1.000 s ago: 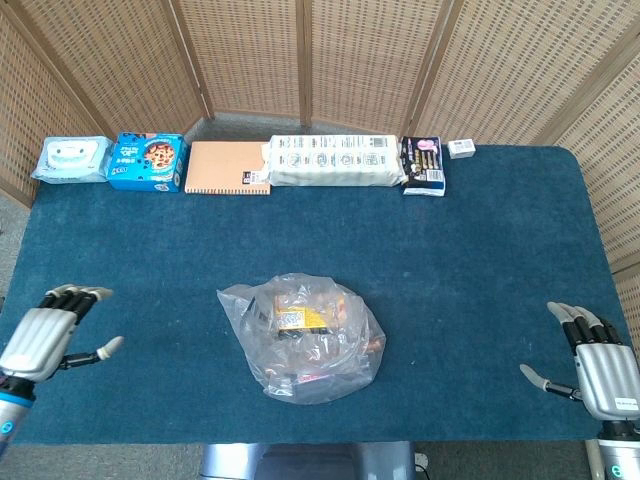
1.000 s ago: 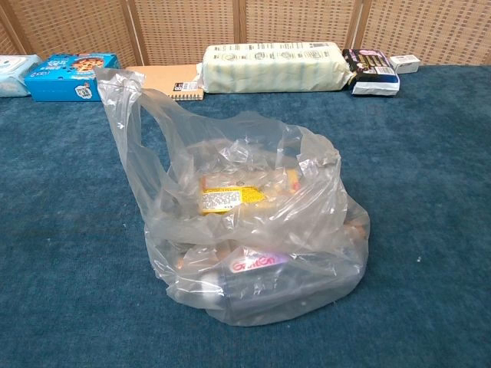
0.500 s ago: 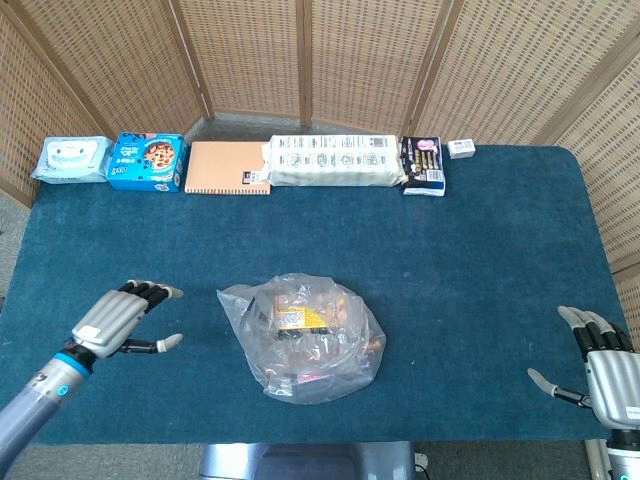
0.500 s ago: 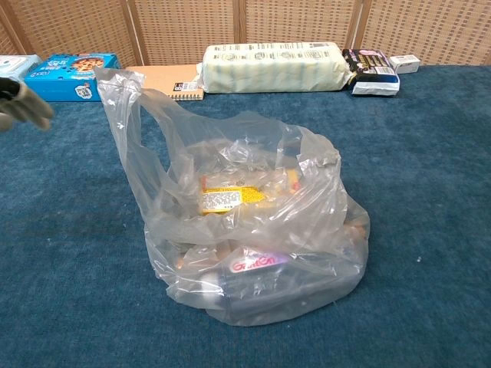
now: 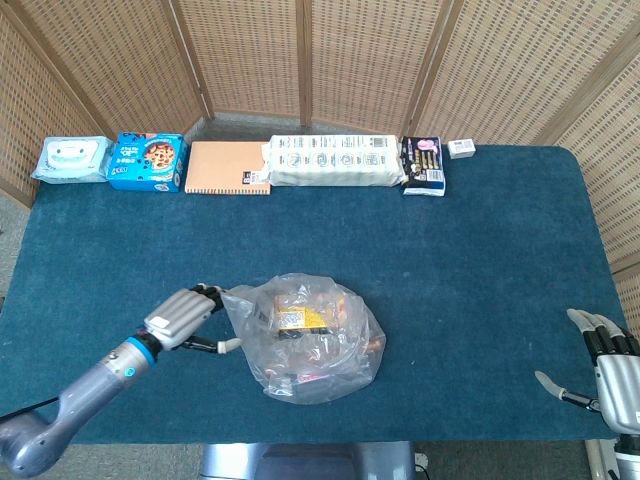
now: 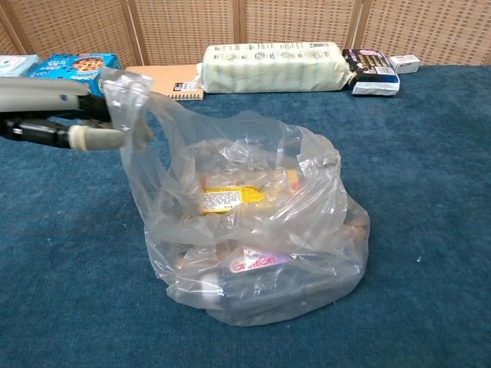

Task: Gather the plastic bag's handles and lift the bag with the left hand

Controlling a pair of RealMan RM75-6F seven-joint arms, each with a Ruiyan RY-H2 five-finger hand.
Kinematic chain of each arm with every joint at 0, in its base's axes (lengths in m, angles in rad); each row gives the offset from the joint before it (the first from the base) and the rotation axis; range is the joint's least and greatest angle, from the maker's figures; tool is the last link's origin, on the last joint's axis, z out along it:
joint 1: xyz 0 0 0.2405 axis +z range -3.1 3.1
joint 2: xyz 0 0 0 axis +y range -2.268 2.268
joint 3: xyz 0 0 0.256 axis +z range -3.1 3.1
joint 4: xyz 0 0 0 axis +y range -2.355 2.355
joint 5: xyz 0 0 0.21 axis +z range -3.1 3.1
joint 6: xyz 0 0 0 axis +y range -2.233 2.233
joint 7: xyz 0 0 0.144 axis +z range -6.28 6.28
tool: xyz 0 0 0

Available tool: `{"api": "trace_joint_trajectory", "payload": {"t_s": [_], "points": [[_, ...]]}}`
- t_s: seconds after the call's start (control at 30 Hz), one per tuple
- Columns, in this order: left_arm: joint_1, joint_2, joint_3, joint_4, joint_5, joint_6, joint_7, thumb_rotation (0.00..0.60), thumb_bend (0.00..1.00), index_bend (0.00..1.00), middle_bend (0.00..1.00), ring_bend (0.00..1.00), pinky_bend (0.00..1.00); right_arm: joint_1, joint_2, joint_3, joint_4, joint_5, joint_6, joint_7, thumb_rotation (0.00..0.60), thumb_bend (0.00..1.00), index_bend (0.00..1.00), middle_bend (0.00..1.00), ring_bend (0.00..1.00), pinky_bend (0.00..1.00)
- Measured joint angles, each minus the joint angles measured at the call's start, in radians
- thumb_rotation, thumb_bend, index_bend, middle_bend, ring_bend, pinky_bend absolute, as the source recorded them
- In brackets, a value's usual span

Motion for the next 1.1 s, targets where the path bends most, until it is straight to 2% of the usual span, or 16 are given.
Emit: {"api": "trace_joint_trajectory", "payload": {"t_s": [0.23,0.5,0.77,1.1], "points": [[-0.052,-0.070,-0.012,0.007,-0.051,-0.018,0.014,0.000,0.19,0.19,0.23,0.22,0.21,-0.005,-0.006,0.001,0.018,0.004,0.001,0.022,0.310,0.19,0.14,0.19,0.18,0.19],[-0.066,-0.098,-0.021,0.001,-0.055,-0.016,-0.057,0.000,0.19,0.20,0.23,0.23,0.21,-0.014,-0.008,0.001,0.032,0.007,0.009,0.037,0.311,0.19,0.14,0.19,0.18,0.19],[-0.064,-0.136,-0.034,0.014,-0.036,-0.044,-0.286,0.000,0.19,0.20,0.23,0.25,0.22,-0.014,-0.015,0.003,0.038,0.004,0.007,0.041,0.310,0.19,0.14,0.19,0.18,0.19],[-0.064,-0.187,-0.059,0.063,0.067,-0.066,-0.645,0.000,0.19,0.21,0.24,0.26,0.24,-0.020,-0.019,0.006,0.042,0.004,0.017,0.050,0.309,0.19,0.14,0.19,0.18,0.19]]}}
